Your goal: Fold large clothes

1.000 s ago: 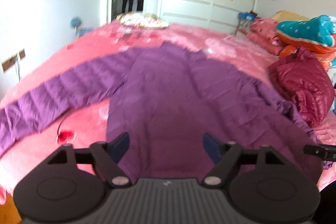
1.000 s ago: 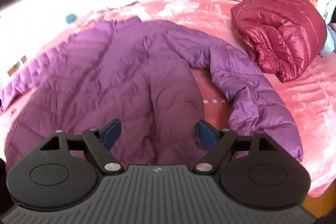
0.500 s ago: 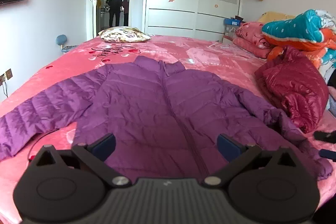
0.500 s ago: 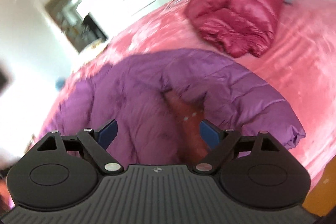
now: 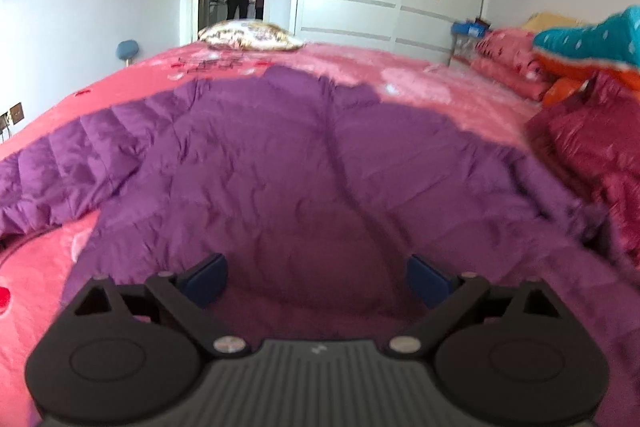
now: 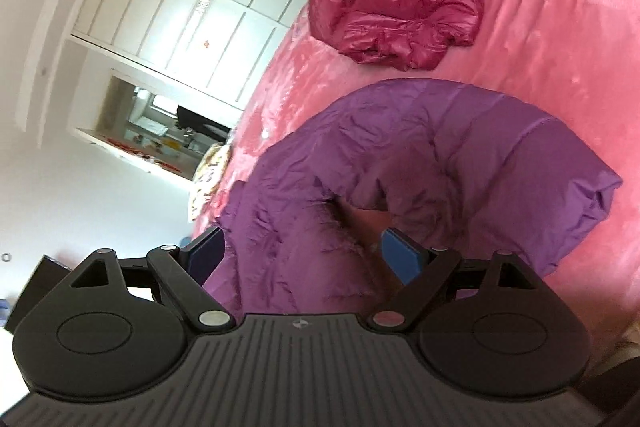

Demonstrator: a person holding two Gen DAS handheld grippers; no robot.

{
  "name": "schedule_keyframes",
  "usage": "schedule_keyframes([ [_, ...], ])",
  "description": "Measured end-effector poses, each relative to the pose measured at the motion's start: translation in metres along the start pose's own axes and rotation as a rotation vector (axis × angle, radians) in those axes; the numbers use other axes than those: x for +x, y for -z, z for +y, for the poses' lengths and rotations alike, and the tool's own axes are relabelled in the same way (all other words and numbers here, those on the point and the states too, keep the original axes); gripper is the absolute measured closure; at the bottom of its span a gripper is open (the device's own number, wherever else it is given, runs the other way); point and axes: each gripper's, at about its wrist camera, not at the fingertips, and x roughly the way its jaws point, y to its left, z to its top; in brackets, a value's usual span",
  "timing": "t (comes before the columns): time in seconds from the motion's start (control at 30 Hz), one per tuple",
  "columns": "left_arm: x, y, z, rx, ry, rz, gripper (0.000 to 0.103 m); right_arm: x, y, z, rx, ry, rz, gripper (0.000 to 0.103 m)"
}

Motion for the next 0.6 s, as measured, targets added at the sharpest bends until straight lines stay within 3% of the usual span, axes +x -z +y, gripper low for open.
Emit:
schedule_keyframes([
  [0.07, 0.013, 0.009, -0.002, 0.014, -0.01, 0.015, 0.006, 0.002, 0.002, 0.0, 0.021, -0.016, 0.009, 0.0],
  [0.23, 0.03, 0.029, -0.008, 0.072, -0.016, 0.007, 0.003, 0.023, 0.01, -0.01, 0.135, 0.065, 0.002, 0.0],
  [0.6, 0.015, 0.013, 0.006, -0.034, 0.049, -0.017, 0.006, 0.046, 0.012, -0.032, 0.364, 0.265, -0.304, 0.0],
])
